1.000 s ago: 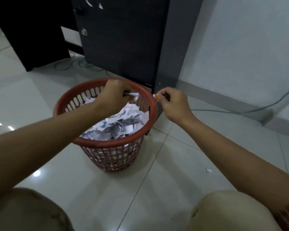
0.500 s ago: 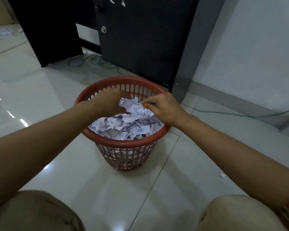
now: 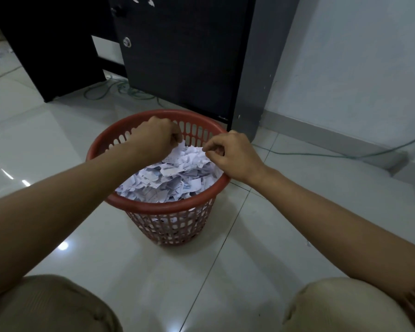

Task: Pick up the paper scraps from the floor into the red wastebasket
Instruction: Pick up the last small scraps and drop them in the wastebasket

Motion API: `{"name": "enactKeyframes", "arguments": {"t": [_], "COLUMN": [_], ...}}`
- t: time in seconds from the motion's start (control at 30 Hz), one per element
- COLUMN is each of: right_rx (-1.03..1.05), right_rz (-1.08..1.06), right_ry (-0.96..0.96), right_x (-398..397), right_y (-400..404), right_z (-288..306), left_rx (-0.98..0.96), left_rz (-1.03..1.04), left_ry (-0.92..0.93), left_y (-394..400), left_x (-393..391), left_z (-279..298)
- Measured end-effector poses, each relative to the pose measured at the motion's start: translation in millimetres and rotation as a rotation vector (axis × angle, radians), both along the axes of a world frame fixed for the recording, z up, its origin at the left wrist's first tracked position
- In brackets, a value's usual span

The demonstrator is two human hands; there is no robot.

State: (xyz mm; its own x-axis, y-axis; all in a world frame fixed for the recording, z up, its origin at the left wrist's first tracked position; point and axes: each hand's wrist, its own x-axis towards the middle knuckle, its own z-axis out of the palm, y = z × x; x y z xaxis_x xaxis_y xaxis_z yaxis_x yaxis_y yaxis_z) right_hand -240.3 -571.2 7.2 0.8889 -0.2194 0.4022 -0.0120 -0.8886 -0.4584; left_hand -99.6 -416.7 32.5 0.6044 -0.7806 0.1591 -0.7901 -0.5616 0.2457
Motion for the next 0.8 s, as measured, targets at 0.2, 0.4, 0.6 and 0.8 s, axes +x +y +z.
{"name": "enactKeyframes", "arguments": {"t": [0.2, 0.4, 0.6, 0.8], "right_rx": [0.054, 0.071, 0.095, 0.079], "right_rz": [-0.007, -0.024, -0.084, -0.168], "right_ry": [-0.07, -0.088, -0.123, -0.105], "right_x": [-10.5, -23.4, -44.9, -76.6], "right_y": [-5.7, -13.4, -33.2, -64.1], "right_z": [2.0, 0.2, -2.3, -14.4], "left_rx": [0.0, -0.152, -0.247, -0.157], "left_rz": [0.034, -0.081, -0.213, -0.338], "left_ry": [-0.004, -0.023, -0.07, -0.024], "left_y": [-6.0, -26.6, -56.7, -99.0], "left_x": [-4.8, -18.8, -46.1, -83.3], "left_z": [3.9, 6.8, 17.0, 20.8]}}
